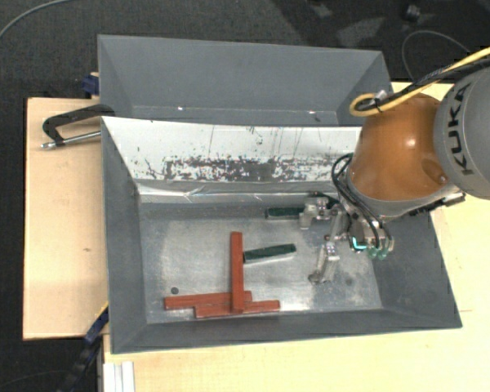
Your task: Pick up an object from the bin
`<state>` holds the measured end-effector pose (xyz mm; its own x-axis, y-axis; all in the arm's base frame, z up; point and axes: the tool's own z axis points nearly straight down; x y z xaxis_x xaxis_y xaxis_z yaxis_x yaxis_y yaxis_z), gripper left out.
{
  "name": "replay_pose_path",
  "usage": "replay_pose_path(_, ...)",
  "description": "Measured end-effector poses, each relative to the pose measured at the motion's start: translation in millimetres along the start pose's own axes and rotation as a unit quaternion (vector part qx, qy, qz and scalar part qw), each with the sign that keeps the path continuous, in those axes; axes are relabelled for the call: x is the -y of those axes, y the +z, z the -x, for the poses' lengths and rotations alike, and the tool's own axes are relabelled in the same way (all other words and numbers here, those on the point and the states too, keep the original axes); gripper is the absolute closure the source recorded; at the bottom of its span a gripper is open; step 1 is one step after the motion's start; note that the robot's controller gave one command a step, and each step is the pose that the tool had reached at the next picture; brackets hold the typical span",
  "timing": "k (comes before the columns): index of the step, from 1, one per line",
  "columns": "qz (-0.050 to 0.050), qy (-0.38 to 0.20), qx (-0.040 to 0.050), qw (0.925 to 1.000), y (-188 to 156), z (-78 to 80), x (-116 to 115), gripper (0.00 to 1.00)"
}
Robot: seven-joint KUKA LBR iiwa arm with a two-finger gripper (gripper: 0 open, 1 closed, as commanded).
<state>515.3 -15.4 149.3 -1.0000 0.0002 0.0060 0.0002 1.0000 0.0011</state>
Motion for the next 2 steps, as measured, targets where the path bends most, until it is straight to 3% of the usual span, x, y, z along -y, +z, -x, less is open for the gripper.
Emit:
replay_pose_path(1, 0.0, -0.094, 0.0065, 0.9956, 79.3, 49.1, -27.3, 0.0)
replay_pose_path(2, 0.0, -0.093, 0.0078, 0.9957, 76.8, 49.5, -26.7, 1.0)
